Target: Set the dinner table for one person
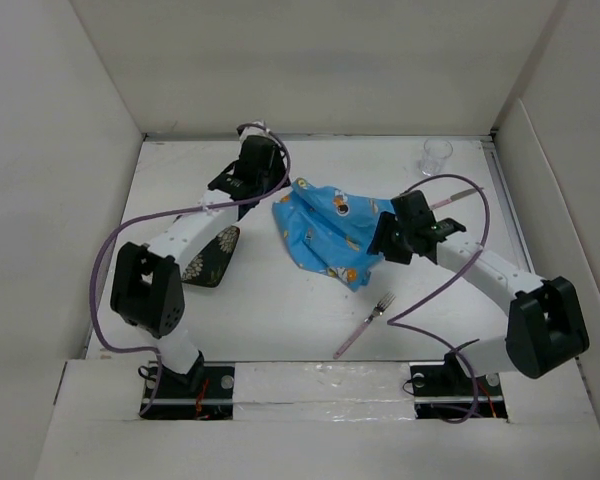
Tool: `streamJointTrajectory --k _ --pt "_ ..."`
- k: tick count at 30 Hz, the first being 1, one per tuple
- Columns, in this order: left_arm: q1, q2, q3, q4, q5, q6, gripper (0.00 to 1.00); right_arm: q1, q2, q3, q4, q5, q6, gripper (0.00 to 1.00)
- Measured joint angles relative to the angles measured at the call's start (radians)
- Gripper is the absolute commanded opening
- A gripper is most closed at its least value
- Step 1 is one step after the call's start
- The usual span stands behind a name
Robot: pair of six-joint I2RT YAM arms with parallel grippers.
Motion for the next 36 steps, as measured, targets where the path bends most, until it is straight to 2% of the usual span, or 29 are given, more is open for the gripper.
streamJointTrajectory --k 3,8,12,18,19,21,23,25,28,31,36 --pt "-0.045 -0.080 -0.077 -0.015 -0.033 0.027 0.39 -0.021 0.080 0.022 0.023 -0.002 0.006 0.58" --pt "-0.106 -0.120 -0.235 -0.019 0.047 -0.001 0.49 -0.066 0.222 0.069 0.048 -0.005 0.014 0.55" --pt "-0.110 -0.068 -0.355 -0.055 0.108 -0.031 0.54 -0.093 0.273 0.087 0.056 -0.006 0.018 0.48" --pt "-0.121 0.046 -0.364 -0.061 0.156 -0.045 0.58 -0.098 0.285 0.098 0.075 -0.008 0.021 0.44" --pt "-0.124 0.051 -0.356 -0.056 0.158 -0.045 0.57 -0.098 0.285 0.098 0.079 -0.008 0.021 0.39" --pt "-0.134 0.073 -0.334 -0.036 0.161 -0.047 0.38 -0.098 0.285 0.098 0.088 -0.012 0.021 0.31" --pt "-0.139 0.111 -0.306 -0.025 0.157 -0.047 0.00 -0.098 0.286 0.098 0.098 -0.019 0.021 0.17" --pt "-0.142 0.145 -0.272 -0.025 0.134 -0.037 0.00 -0.098 0.286 0.098 0.103 -0.023 0.021 0.00" --pt "-0.130 0.159 -0.219 -0.053 0.115 -0.021 0.00 -0.100 0.285 0.098 0.114 -0.031 0.021 0.00" --pt "-0.070 0.158 -0.130 -0.087 0.097 0.018 0.00 -0.100 0.268 0.098 0.118 -0.058 0.017 0.00" --pt "0.046 0.185 0.135 -0.154 0.028 0.098 0.00 -0.065 0.237 0.111 0.114 -0.119 0.006 0.00"
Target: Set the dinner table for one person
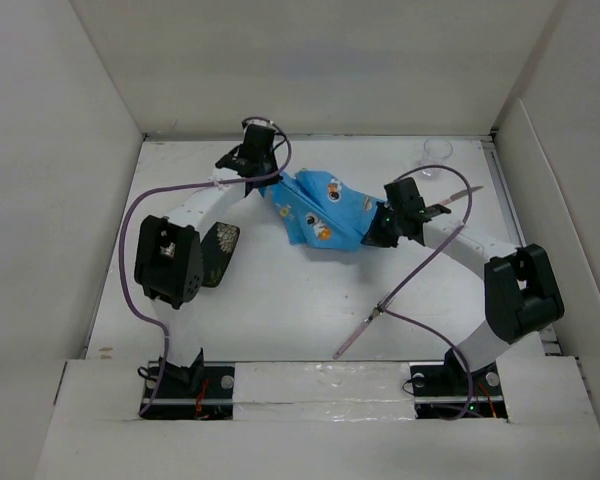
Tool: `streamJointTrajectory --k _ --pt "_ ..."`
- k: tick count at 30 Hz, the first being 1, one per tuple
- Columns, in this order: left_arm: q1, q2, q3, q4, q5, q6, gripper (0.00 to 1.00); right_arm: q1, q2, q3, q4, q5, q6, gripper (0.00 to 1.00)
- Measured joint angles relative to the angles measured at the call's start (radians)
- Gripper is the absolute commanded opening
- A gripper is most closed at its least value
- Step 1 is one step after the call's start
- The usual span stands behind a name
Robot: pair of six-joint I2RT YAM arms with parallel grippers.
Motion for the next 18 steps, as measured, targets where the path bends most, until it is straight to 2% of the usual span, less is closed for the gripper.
streamJointTrajectory --k 1,2,3,4,5,6,7,8,10,12,13,14,15,16,17,18 --pt "0.013 0.017 0.057 -0.010 -0.009 0.014 0.03 0.017 -0.001 0.005 0.009 -0.019 0.001 0.00" --pt "0.024 0.038 0.108 -0.024 -0.017 0.027 0.12 0.039 -0.001 0.011 0.018 -0.041 0.001 0.00" --pt "0.031 0.063 0.154 -0.038 -0.026 0.044 0.14 0.061 -0.001 0.016 0.019 -0.055 0.000 0.03" --pt "0.034 0.095 0.198 -0.047 -0.035 0.056 0.15 0.082 -0.002 0.018 0.014 -0.069 -0.001 0.19" --pt "0.035 0.107 0.216 -0.051 -0.037 0.059 0.30 0.097 -0.002 0.018 0.006 -0.082 -0.003 0.33" --pt "0.043 0.162 0.276 -0.069 -0.050 0.072 0.31 0.106 -0.002 0.018 -0.006 -0.093 -0.009 0.33" --pt "0.051 0.188 0.298 -0.079 -0.053 0.077 0.35 0.110 -0.002 0.020 -0.029 -0.104 -0.018 0.45" --pt "0.060 0.209 0.308 -0.088 -0.056 0.086 0.43 0.110 -0.002 0.024 -0.051 -0.107 -0.021 0.51" --pt "0.078 0.227 0.307 -0.125 -0.057 0.093 0.43 0.101 -0.002 0.040 -0.087 -0.105 -0.032 0.58" --pt "0.092 0.222 0.288 -0.145 -0.058 0.095 0.39 0.072 -0.006 0.062 -0.103 -0.102 -0.042 0.58" --pt "0.098 0.205 0.265 -0.142 -0.058 0.095 0.37 0.051 -0.011 0.072 -0.106 -0.100 -0.043 0.57" --pt "0.101 0.178 0.223 -0.134 -0.058 0.095 0.29 0.027 -0.016 0.079 -0.106 -0.098 -0.045 0.50" --pt "0.101 0.142 0.173 -0.127 -0.058 0.093 0.23 -0.001 -0.021 0.086 -0.105 -0.093 -0.046 0.39" --pt "0.095 0.091 0.111 -0.127 -0.059 0.092 0.16 -0.031 -0.029 0.089 -0.101 -0.085 -0.045 0.13" --pt "0.086 0.034 0.040 -0.121 -0.058 0.090 0.04 -0.058 -0.035 0.089 -0.099 -0.070 -0.045 0.03" --pt "0.075 -0.029 -0.032 -0.115 -0.051 0.082 0.00 -0.090 -0.040 0.089 -0.099 -0.060 -0.037 0.00"
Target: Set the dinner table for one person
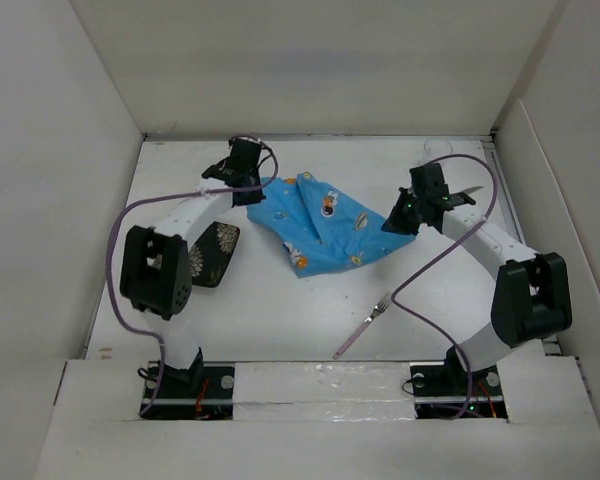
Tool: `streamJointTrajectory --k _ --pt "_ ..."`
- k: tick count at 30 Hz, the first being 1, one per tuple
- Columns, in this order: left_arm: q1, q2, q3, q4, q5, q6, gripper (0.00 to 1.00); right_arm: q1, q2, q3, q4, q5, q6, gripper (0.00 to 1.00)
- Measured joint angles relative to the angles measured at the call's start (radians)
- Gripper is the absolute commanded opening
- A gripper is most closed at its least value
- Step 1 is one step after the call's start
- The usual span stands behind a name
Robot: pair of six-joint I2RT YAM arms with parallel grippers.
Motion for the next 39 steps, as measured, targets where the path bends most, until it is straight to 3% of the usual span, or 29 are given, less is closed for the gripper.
streamJointTrajectory --k 5,11,12,13,14,17,30,39 --pt "-0.043 -0.250 -0.259 0.019 0.075 -0.034 0.00 -0.093 -0.006 -0.007 0.005 0.023 0.012 0.00" --pt "-0.040 -0.279 -0.395 0.017 0.193 -0.044 0.00 -0.098 -0.006 -0.011 0.005 0.024 0.011 0.01" --pt "-0.045 -0.264 -0.399 0.015 0.205 -0.044 0.01 -0.098 -0.008 -0.015 0.005 0.024 0.011 0.01" --pt "-0.053 -0.244 -0.399 0.016 0.215 -0.044 0.08 -0.098 -0.011 -0.021 0.007 0.024 0.011 0.02" --pt "-0.066 -0.224 -0.397 0.018 0.223 -0.045 0.20 -0.098 -0.016 -0.030 0.007 0.022 0.011 0.02" --pt "-0.098 -0.162 -0.397 0.031 0.239 -0.059 0.36 -0.098 -0.055 -0.060 0.006 0.016 0.012 0.04" --pt "-0.127 -0.026 -0.352 0.148 0.249 -0.116 0.43 -0.072 -0.150 -0.095 0.008 0.014 0.011 0.06" --pt "-0.206 0.000 -0.319 0.163 0.196 -0.130 0.39 -0.025 -0.143 -0.098 0.024 0.003 0.014 0.06"
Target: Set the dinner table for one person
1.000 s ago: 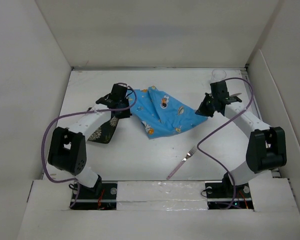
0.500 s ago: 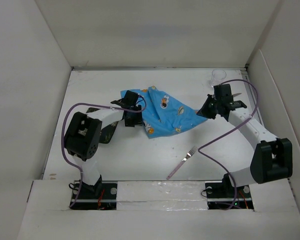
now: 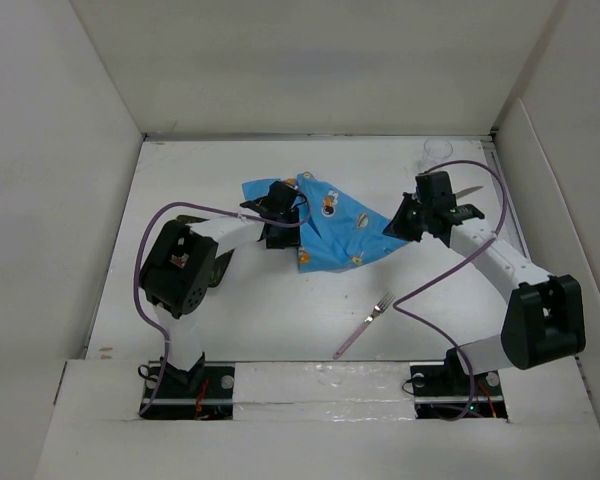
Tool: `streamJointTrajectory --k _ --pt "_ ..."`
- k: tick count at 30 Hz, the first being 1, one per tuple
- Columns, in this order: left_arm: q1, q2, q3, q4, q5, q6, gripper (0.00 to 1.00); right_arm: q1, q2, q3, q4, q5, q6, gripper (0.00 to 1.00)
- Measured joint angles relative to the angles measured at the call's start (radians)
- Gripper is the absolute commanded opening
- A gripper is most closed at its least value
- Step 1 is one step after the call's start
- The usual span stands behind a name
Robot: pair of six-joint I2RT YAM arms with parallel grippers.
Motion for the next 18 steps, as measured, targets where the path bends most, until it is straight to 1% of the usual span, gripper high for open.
streamJointTrajectory --k 3,11,15,16,18 --pt "0.002 0.000 0.002 0.008 -0.025 -0.005 0.41 0.003 0.015 0.000 0.010 -0.005 -0.001 0.06" --pt "0.004 0.056 0.063 0.003 -0.079 -0.004 0.41 0.010 0.043 0.000 0.014 -0.016 -0.005 0.06" --pt "0.004 0.065 0.075 0.012 -0.098 -0.003 0.43 0.014 0.055 0.000 0.020 -0.024 -0.008 0.04" --pt "0.004 0.066 0.076 0.012 -0.103 -0.003 0.43 0.017 0.058 0.000 0.023 -0.027 -0.008 0.02" --pt "-0.003 0.071 0.081 0.016 -0.117 -0.004 0.39 0.024 0.066 0.000 0.031 -0.035 -0.011 0.01"
